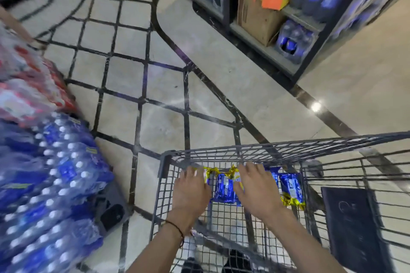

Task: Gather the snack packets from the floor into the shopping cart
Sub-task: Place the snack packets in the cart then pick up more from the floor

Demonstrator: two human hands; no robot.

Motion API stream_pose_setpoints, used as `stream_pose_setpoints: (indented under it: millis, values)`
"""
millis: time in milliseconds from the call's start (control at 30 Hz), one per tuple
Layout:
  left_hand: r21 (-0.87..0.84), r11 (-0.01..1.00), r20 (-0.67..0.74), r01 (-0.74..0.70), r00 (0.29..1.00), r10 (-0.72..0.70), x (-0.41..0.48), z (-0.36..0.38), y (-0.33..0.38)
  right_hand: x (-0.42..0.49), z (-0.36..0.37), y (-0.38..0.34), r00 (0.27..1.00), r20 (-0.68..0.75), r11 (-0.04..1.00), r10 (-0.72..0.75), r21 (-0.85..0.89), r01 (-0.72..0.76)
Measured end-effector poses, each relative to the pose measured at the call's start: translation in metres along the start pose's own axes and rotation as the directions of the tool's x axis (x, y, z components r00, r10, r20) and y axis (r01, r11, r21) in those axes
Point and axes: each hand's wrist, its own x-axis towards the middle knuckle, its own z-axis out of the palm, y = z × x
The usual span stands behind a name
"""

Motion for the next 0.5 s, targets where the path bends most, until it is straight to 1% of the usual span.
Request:
stream_pose_setpoints:
  millis: [100, 233, 300, 400, 500]
  values:
    - [0.034, 0.999, -0.038, 0.001, 0.999, 0.000, -0.025, -0.035, -0.007, -0.008, -0.041, -0.021, 0.996, -0.040, 0.994, -0.082, -0.077, 0.079]
    - [0.071, 0.997, -0.161, 0.023, 0.987, -0.011, -0.069, -0.091, -0.023, -0.022, -0.101, -0.054, 0.979, -0.085, 0.975, -0.183, -0.142, 0.170]
    - [0.082, 0.996, -0.236, 0.041, 0.972, -0.021, -0.097, -0.117, -0.036, -0.033, -0.130, -0.074, 0.963, -0.126, 0.963, -0.237, -0.164, 0.215]
    - [0.068, 0.995, -0.363, 0.078, 0.931, -0.048, -0.140, -0.149, -0.060, -0.048, -0.165, -0.108, 0.936, -0.190, 0.942, -0.296, -0.217, 0.254]
    - [0.024, 0.989, -0.417, 0.145, 0.901, -0.122, -0.196, -0.168, -0.093, -0.072, -0.187, -0.153, 0.899, -0.221, 0.910, -0.377, -0.269, 0.315]
